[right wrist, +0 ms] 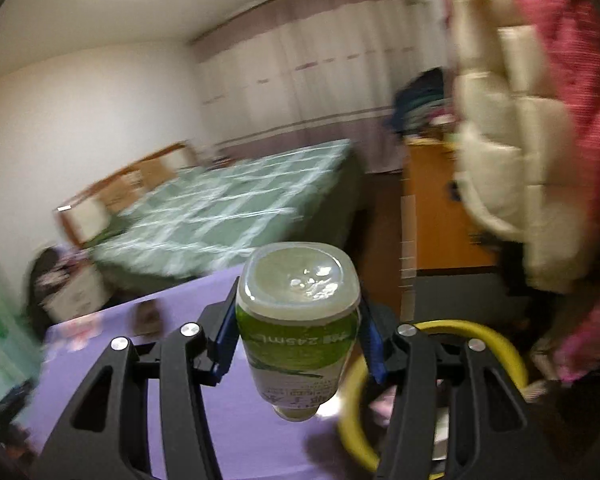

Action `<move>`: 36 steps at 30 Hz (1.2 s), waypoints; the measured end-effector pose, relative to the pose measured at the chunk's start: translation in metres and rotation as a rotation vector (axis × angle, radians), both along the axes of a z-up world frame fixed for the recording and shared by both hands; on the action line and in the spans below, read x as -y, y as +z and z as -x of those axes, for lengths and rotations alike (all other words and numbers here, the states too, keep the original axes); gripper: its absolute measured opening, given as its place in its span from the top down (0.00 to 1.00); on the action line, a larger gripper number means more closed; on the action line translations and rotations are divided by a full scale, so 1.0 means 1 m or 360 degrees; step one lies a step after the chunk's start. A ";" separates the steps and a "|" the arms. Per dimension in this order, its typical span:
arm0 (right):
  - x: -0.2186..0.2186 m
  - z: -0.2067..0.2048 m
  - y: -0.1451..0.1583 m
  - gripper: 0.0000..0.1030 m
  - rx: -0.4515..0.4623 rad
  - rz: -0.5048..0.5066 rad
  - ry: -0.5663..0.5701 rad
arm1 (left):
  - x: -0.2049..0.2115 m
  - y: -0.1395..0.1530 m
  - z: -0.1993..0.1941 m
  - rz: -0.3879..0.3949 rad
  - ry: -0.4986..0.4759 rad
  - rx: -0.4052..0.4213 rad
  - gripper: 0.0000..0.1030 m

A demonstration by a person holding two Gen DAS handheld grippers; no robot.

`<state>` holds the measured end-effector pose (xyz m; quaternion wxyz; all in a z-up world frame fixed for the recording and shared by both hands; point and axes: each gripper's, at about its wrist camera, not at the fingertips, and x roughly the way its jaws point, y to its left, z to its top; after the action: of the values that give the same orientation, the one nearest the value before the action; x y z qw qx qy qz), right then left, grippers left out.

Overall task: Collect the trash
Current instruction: 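Carry the bottle to the yellow bin and open the right gripper, then grasp the brown plastic tray with the left gripper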

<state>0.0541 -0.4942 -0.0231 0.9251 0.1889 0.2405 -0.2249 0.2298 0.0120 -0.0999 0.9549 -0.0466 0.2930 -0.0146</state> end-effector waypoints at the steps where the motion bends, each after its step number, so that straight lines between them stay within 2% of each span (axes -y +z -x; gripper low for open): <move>1: 0.008 0.002 -0.004 0.52 -0.0023 0.0013 -0.0061 | 0.000 0.000 0.000 -0.0001 0.0000 0.0000 0.05; 7: 0.041 0.007 -0.049 0.51 -0.0235 0.0039 -0.0415 | 0.001 -0.001 -0.001 -0.0009 -0.0005 -0.0011 0.05; 8: 0.044 0.008 -0.054 0.49 -0.0239 0.0039 -0.0443 | 0.001 -0.001 -0.001 -0.0010 -0.0007 -0.0012 0.05; 9: 0.044 0.008 -0.060 0.41 -0.0233 0.0045 -0.0490 | 0.001 -0.001 -0.001 -0.0012 -0.0010 -0.0011 0.05; 10: 0.043 0.009 -0.063 0.38 -0.0232 0.0056 -0.0521 | 0.001 -0.001 -0.002 -0.0012 -0.0009 -0.0010 0.05; 12: 0.039 0.010 -0.067 0.37 -0.0216 0.0101 -0.0579 | 0.001 -0.002 -0.002 -0.0016 -0.0011 -0.0008 0.05; 18: 0.022 0.005 -0.072 0.31 -0.0126 0.0201 -0.0610 | 0.004 -0.002 -0.002 -0.0002 -0.0041 -0.0020 0.05; 24: 0.006 -0.001 -0.064 0.28 -0.0077 0.0312 -0.0574 | 0.030 0.002 -0.001 -0.0037 -0.0169 -0.0072 0.05; 28: 0.006 -0.001 -0.063 0.28 -0.0072 0.0300 -0.0562 | 0.066 0.012 0.001 -0.0159 -0.0299 -0.0071 0.05; 36: 0.012 0.002 -0.067 0.27 -0.0052 0.0236 -0.0556 | 0.166 0.027 -0.027 -0.0237 -0.0578 -0.0110 0.05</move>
<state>0.0524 -0.5065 -0.0899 0.8794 0.1554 0.2018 -0.4021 0.2565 -0.1536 -0.0733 0.9267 0.0772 0.3295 -0.1633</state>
